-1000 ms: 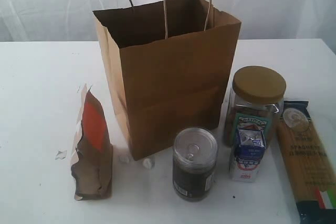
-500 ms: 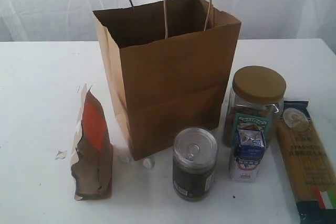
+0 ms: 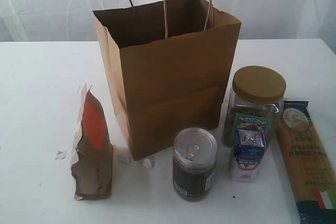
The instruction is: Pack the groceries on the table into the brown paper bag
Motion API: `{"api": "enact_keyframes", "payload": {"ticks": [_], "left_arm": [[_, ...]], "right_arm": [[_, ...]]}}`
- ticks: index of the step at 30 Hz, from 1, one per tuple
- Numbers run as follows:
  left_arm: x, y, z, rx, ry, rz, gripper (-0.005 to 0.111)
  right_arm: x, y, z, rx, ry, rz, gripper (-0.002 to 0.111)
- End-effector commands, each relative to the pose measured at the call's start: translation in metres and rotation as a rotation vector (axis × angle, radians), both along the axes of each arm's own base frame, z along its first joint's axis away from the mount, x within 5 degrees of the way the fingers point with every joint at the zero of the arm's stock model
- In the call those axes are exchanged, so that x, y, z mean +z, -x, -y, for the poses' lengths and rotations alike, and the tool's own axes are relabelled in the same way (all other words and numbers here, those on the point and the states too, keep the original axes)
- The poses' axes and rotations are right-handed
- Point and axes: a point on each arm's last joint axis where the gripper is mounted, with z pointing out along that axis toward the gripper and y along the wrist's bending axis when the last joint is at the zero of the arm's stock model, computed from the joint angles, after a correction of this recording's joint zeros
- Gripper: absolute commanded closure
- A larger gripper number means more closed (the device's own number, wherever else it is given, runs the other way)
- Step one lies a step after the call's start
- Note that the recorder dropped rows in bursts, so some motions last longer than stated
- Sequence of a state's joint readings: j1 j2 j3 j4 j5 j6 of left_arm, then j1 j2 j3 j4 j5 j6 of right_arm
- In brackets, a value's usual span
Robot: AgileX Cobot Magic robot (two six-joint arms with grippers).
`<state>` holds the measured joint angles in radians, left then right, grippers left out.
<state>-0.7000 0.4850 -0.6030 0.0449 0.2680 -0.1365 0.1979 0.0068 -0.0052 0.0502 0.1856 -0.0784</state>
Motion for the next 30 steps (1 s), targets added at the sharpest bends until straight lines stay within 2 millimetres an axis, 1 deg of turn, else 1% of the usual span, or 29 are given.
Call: {"api": "enact_keyframes", "payload": {"ticks": [1,3,7,14,17,21,23,27,30], "left_arm": [[-0.035,0.000,-0.001,0.003,0.060,0.110,0.107],[-0.052,0.002,-0.003,0.002,0.065,0.133,0.107],[-0.078,0.010,-0.009,0.003,0.067,0.127,0.107],[-0.103,0.018,-0.016,0.005,0.089,0.125,0.107],[-0.115,0.021,-0.018,0.011,0.125,0.114,0.107],[-0.131,0.023,-0.020,0.017,0.159,0.154,0.107],[-0.128,0.023,-0.021,0.021,0.197,0.192,0.107],[-0.131,0.025,-0.023,0.031,0.200,0.164,0.107],[-0.130,0.024,-0.027,0.085,0.213,0.173,0.107]], "right_arm": [[-0.001,0.000,0.000,-0.008,-0.006,0.008,0.108],[-0.001,0.000,0.000,-0.008,-0.006,0.008,0.108],[-0.001,0.000,0.000,-0.008,-0.006,0.008,0.108],[-0.001,0.000,0.000,-0.008,-0.006,0.008,0.108],[-0.001,0.000,0.000,-0.008,-0.006,0.008,0.108],[-0.001,0.000,0.000,-0.008,-0.006,0.008,0.108],[-0.001,0.000,0.000,-0.008,-0.006,0.008,0.108],[-0.001,0.000,0.000,-0.008,-0.006,0.008,0.108],[-0.001,0.000,0.000,-0.008,-0.006,0.008,0.108]]}}
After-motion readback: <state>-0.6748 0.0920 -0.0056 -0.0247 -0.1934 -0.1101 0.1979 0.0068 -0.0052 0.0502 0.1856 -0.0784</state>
